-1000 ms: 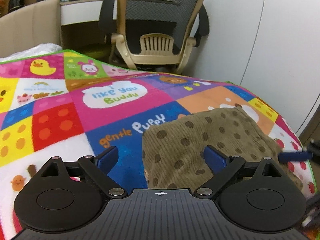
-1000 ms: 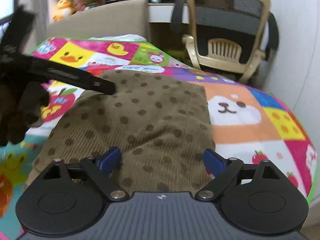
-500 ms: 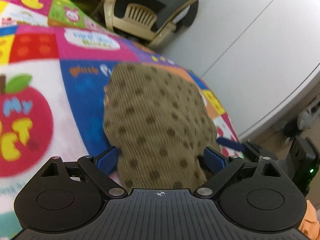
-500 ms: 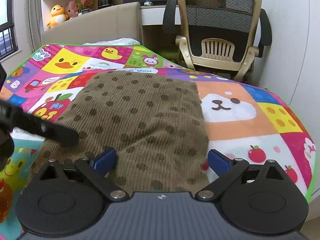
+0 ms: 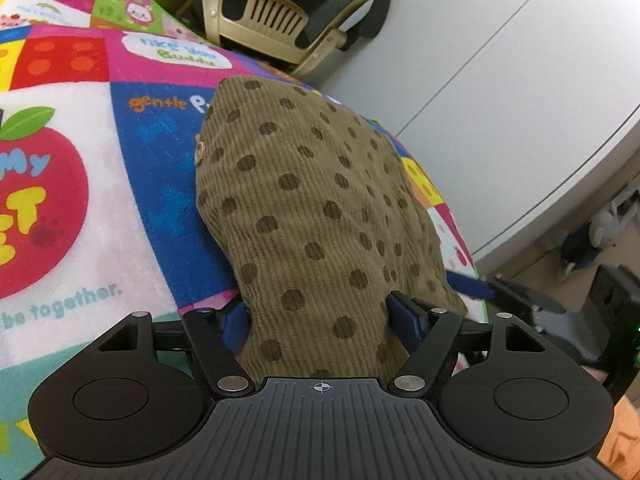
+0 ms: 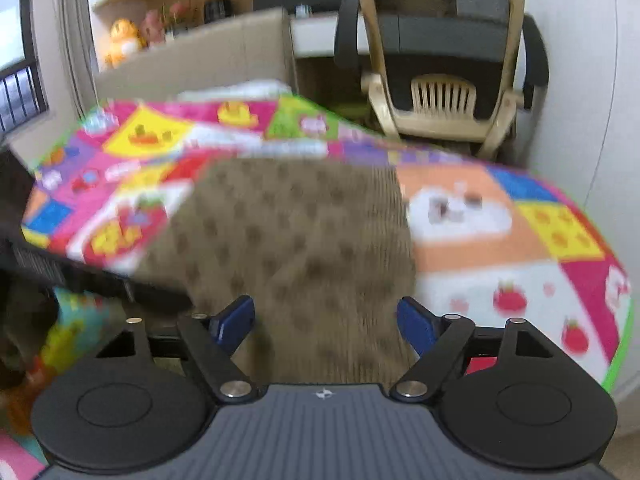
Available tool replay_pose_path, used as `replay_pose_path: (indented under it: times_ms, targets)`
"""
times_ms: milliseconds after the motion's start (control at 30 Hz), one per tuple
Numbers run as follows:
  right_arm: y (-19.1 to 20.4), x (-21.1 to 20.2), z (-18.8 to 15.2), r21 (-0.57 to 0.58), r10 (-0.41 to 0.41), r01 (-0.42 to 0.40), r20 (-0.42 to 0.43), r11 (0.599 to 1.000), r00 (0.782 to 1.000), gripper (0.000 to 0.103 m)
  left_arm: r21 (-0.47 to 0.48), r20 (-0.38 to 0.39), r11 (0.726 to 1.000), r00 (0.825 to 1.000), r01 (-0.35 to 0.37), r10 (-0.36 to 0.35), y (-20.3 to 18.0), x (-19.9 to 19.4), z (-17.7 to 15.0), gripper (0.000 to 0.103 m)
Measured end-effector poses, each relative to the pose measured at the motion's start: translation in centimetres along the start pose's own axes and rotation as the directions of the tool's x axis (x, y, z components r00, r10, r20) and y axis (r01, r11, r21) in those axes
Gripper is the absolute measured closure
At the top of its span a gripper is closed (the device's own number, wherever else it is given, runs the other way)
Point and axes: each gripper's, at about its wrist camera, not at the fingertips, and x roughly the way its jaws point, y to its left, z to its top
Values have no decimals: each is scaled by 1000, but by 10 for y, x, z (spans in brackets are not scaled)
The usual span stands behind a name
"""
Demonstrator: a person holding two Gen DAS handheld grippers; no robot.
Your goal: Fold clothes
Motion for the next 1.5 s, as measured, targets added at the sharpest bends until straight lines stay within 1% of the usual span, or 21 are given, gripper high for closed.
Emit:
replay_pose_path:
  times_ms: [100, 200, 300, 333, 400, 467, 533, 567, 600, 667, 767, 800, 867, 900, 1000, 1067, 1133, 1200, 1333, 1433, 1500]
  targets:
    - [4, 0, 11, -13, 26, -25, 24, 1000, 999, 26, 18, -3, 1000, 1000, -15, 15, -4, 1, 0, 27]
    - [10, 22, -6, -96, -58, 53, -51, 994, 997, 27, 15, -2, 1000, 1000, -20, 21, -6, -6, 1, 26]
    - [6, 16, -10, -63, -54, 53, -15, 997, 998, 28, 2, 12, 1000, 1000, -12, 11, -3, -20, -1, 27]
    - [10, 9, -8, -65, -50, 50, 6, 997, 999, 31, -3, 20, 1000, 1000, -8, 8, -2, -27, -3, 27]
    - [26, -8, -3, -139, -3, 10, 50, 990, 999, 33, -20, 39, 1000, 999, -20, 21, 5, -41, -6, 26]
    - [53, -25, -2, -266, 100, -79, 67, 961, 993, 33, -42, 66, 998, 997, -48, 51, 12, -54, -6, 24]
    - [82, -26, -9, -404, 162, -137, 27, 904, 986, 33, -70, 110, 996, 991, -63, 71, 19, -65, -3, 20]
    - [97, -27, -13, -469, 190, -166, 3, 868, 982, 33, -83, 132, 994, 988, -68, 79, 21, -71, 0, 18]
    - [111, -22, -22, -554, 180, -160, -18, 817, 984, 33, -93, 150, 993, 985, -72, 86, 22, -75, 1, 16]
    - [136, -12, -42, -710, 132, -122, -40, 694, 990, 33, -100, 175, 992, 980, -78, 94, 24, -80, 7, 14]
    - [157, -1, -63, -841, 73, -14, 30, 541, 997, 35, -104, 195, 991, 975, -83, 102, 24, -88, 11, 11]
    - [159, 1, -62, -839, 80, -15, 33, 544, 996, 36, -108, 199, 991, 975, -83, 103, 24, -90, 11, 11]
    - [163, 4, -52, -806, 94, -32, 30, 591, 995, 37, -121, 204, 989, 973, -81, 105, 27, -94, 8, 10]
    - [168, 6, -51, -803, 87, -26, 33, 595, 996, 37, -128, 206, 988, 973, -80, 106, 28, -96, 7, 10]
    - [175, 20, -56, -840, 39, 34, 65, 541, 997, 40, -156, 208, 984, 971, -84, 116, 33, -100, 5, 10]
    - [176, 18, -56, -831, 39, 47, 82, 554, 996, 50, -170, 213, 982, 970, -83, 119, 36, -103, 4, 10]
    - [175, 13, -48, -797, 60, 47, 104, 602, 993, 79, -182, 219, 980, 968, -81, 121, 38, -106, 4, 10]
    - [171, 6, -35, -752, 58, 76, 150, 655, 987, 97, -187, 223, 979, 967, -81, 123, 40, -109, 2, 10]
    - [144, -20, -1, -608, 70, 48, 169, 792, 983, 99, -213, 218, 973, 967, -86, 133, 47, -111, 1, 9]
    - [126, -40, 4, -557, 95, -11, 122, 831, 988, 103, -213, 224, 974, 966, -77, 125, 48, -114, 1, 10]
    - [120, -46, -14, -544, 113, -64, 57, 837, 992, 103, -208, 233, 976, 965, -69, 118, 48, -116, 2, 10]
